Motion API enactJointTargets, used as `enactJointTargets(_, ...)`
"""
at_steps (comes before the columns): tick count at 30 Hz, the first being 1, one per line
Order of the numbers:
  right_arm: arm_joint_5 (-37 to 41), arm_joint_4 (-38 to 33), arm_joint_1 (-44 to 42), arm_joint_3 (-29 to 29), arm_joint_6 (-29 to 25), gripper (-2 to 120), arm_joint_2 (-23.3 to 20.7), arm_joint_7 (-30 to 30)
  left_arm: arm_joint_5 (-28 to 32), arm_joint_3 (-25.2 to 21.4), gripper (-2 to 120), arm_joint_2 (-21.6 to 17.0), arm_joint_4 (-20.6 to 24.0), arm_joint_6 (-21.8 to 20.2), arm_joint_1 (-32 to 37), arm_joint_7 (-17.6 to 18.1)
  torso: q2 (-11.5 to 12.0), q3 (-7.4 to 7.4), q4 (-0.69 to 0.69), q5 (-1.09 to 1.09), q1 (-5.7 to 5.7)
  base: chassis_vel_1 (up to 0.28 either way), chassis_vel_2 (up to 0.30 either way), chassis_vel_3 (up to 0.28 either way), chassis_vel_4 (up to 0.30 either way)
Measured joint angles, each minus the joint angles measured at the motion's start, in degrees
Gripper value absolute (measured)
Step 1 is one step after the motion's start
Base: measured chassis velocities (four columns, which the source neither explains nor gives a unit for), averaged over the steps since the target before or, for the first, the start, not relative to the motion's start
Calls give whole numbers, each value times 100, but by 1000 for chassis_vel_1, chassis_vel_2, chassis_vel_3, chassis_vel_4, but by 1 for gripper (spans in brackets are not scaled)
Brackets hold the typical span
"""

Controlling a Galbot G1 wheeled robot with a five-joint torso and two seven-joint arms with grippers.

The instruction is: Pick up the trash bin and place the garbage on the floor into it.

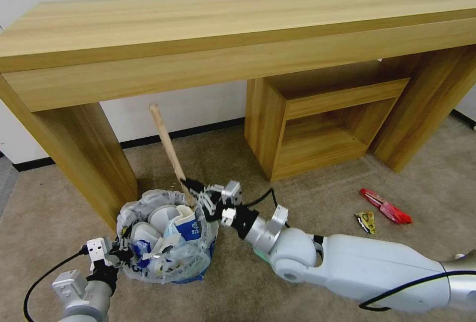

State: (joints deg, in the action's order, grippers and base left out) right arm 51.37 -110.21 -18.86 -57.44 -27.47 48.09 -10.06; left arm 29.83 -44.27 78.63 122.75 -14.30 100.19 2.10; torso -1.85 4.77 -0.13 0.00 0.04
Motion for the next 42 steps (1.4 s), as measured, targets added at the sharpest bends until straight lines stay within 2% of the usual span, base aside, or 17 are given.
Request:
enactJointTargets(10, -218, 306, -220, -232, -77, 0, 20, 28, -19, 21, 3, 75, 26, 0, -6, 2, 0, 0, 0, 0, 0, 0, 0, 0, 0)
enactJointTargets(37, -573, 1585, -39, -833, -240, 0, 862, -18, -29, 8, 3, 187, 244, 14, 109, -18, 0, 0, 0, -1, -1, 0, 0, 0, 0)
enactJointTargets(42, -594, 1625, -3, -871, -241, 0, 933, -32, -10, 6, 3, 159, 248, 14, 110, -20, 0, 0, 1, -1, -1, 0, 0, 0, 0)
